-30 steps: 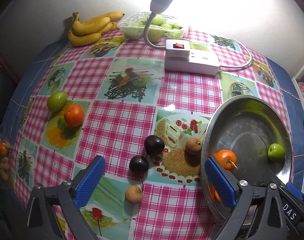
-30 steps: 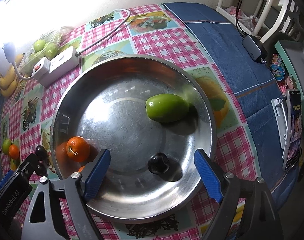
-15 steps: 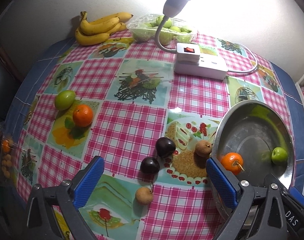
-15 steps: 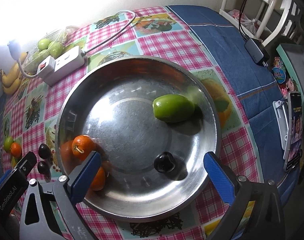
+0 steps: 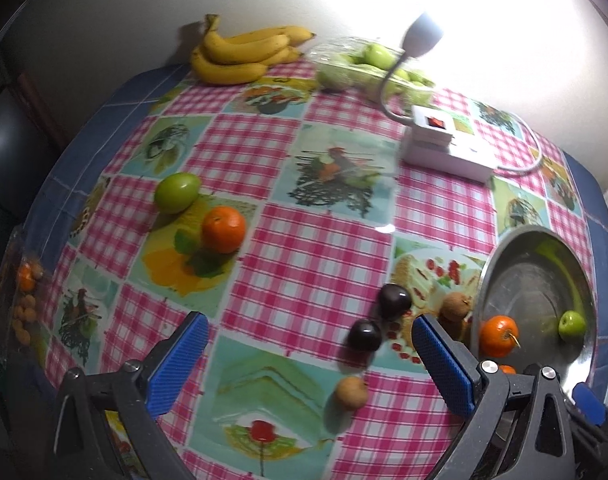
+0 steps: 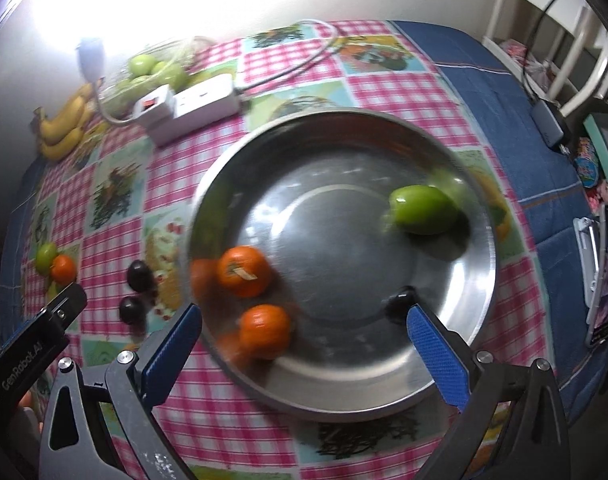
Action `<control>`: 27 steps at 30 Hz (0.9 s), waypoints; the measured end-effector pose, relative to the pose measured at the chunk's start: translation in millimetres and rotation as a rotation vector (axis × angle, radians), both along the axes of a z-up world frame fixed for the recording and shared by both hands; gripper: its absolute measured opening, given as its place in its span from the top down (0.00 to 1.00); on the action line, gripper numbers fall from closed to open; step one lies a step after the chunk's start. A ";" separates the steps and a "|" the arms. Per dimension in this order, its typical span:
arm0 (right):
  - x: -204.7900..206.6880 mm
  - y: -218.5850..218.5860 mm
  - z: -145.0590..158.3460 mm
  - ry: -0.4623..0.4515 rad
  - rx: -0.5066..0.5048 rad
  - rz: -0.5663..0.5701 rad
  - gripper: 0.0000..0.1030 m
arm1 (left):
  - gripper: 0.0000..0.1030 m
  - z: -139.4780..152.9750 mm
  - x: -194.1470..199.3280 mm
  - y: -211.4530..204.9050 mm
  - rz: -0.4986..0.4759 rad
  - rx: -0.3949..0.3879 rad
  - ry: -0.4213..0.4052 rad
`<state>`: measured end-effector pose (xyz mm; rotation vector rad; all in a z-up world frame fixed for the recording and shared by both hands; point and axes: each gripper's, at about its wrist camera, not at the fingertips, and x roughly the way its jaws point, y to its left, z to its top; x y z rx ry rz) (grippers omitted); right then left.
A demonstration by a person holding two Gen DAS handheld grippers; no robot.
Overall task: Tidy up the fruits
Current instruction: 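Withdraw both grippers from the bowl toward the remaining plums and brown fruit, then grasp a round brown fruit with the right gripper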
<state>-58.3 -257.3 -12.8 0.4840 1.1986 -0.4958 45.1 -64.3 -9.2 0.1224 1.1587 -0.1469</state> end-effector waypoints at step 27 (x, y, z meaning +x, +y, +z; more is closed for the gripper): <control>43.7 99.6 -13.0 -0.016 0.102 0.262 0.01 | 0.00 -37.0 11.5 83.2 0.224 -0.012 0.172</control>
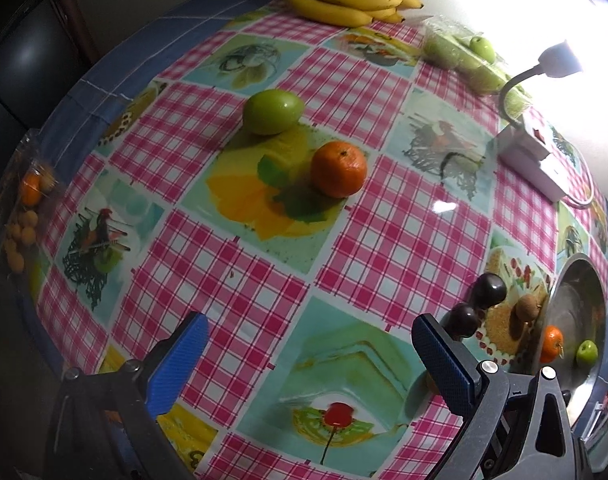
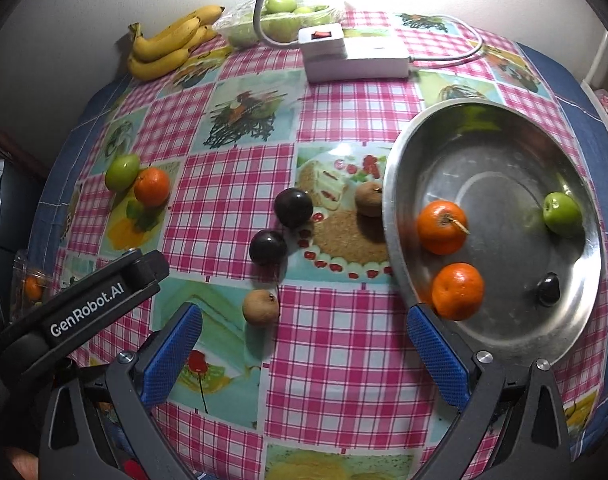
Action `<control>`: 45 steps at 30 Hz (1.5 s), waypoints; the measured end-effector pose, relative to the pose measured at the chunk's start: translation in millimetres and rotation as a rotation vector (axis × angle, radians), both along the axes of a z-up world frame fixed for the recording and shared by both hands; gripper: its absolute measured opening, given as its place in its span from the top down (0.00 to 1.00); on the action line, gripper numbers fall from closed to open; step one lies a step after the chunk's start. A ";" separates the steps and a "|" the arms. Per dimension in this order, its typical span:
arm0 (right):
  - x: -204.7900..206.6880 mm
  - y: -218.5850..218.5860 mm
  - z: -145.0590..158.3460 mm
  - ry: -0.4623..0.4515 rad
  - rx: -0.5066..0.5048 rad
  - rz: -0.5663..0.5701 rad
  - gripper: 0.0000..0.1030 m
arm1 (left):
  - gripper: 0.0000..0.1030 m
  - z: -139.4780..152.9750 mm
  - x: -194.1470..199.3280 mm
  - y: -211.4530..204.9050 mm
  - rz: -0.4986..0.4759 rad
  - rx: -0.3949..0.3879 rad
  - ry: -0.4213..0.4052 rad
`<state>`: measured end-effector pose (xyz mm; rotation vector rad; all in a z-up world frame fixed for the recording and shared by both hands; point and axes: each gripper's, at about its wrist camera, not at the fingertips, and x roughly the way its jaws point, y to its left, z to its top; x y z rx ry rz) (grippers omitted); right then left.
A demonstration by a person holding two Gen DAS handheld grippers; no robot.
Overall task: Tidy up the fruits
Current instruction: 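Grasp a round brown fruit with the right gripper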
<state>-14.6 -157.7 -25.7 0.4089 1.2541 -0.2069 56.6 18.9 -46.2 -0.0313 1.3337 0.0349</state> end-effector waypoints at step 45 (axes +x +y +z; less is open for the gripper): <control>25.8 24.2 -41.6 0.071 0.061 0.093 0.75 | 0.05 -46.9 18.9 20.5 0.046 -0.016 0.069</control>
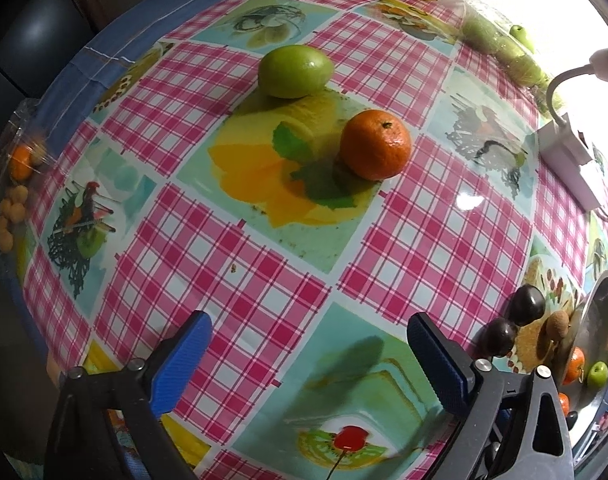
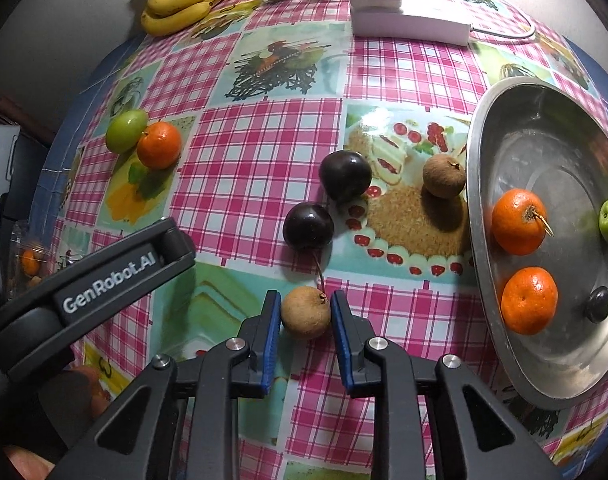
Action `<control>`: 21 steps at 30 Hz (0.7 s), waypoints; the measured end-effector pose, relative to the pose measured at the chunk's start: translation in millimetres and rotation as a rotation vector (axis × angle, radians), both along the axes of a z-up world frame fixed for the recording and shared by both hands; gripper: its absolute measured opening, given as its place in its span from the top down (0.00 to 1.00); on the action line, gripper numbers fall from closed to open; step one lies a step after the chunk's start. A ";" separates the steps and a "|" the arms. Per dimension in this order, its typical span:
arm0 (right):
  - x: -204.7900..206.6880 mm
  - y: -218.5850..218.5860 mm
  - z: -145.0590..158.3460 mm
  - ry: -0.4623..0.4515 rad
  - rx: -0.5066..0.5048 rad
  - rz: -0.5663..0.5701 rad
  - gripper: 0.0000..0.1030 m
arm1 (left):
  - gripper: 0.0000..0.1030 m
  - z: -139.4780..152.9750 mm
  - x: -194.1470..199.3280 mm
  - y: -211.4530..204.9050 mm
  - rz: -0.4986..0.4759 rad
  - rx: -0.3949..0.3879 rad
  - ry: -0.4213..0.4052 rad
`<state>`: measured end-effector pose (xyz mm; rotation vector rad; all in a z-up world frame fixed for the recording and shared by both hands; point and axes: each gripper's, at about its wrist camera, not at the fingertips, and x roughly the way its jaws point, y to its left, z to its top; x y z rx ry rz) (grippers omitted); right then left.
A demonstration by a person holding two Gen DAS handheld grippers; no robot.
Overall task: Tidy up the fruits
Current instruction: 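Grasp a round brown fruit with the right gripper, then grasp a dark plum with the left gripper while the right holds the brown fruit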
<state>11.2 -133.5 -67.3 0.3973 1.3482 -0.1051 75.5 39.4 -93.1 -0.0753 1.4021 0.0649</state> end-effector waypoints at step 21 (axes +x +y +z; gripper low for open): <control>-34.4 -66.7 42.7 -0.062 -0.108 -0.207 0.75 | 0.16 26.1 -2.5 -45.3 -0.144 -0.118 -0.048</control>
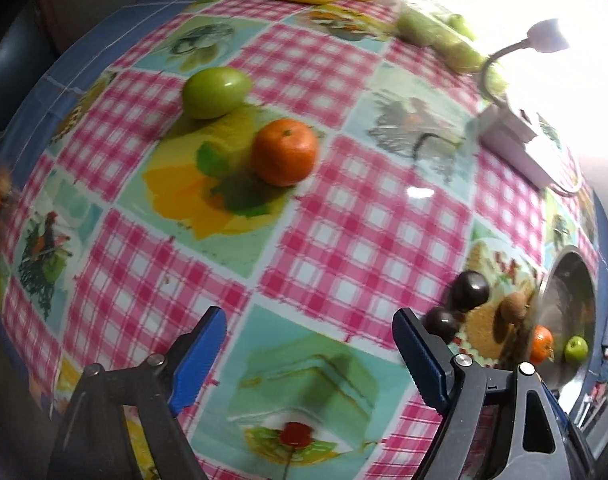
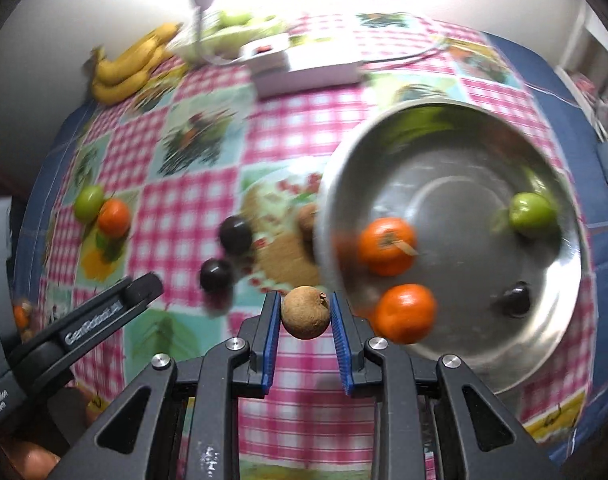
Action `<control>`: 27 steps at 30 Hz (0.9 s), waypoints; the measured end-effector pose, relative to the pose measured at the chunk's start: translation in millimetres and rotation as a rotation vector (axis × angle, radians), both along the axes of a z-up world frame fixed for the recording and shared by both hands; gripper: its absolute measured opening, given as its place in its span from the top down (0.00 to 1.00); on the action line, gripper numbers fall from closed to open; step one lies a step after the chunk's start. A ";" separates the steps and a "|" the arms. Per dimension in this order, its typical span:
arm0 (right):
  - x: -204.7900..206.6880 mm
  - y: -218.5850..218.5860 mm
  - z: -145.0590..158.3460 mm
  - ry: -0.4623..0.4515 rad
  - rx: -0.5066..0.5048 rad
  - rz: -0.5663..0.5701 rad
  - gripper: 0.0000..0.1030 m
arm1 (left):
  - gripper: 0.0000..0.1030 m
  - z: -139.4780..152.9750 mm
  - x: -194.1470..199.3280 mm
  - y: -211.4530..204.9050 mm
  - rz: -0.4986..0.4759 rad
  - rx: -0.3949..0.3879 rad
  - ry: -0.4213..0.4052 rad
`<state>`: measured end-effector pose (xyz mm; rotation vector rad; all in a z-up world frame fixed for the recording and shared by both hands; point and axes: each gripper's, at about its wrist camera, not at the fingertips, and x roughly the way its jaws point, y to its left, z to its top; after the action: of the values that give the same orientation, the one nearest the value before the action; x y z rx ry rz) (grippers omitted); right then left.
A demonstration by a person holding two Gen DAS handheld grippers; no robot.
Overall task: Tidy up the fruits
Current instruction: 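Grasp a dark plum with the left gripper while the right holds the brown fruit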
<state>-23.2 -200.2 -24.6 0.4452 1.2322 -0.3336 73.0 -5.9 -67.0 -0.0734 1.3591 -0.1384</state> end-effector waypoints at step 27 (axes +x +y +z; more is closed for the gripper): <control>-28.3 -41.0 2.5 -0.013 0.044 -0.160 0.75 | 0.58 -2.0 -11.8 -71.2 -0.224 -0.136 -0.011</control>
<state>-51.5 -241.1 -22.1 0.5845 1.1954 -0.4397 61.2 -77.1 -69.0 -0.0343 1.3439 -0.4188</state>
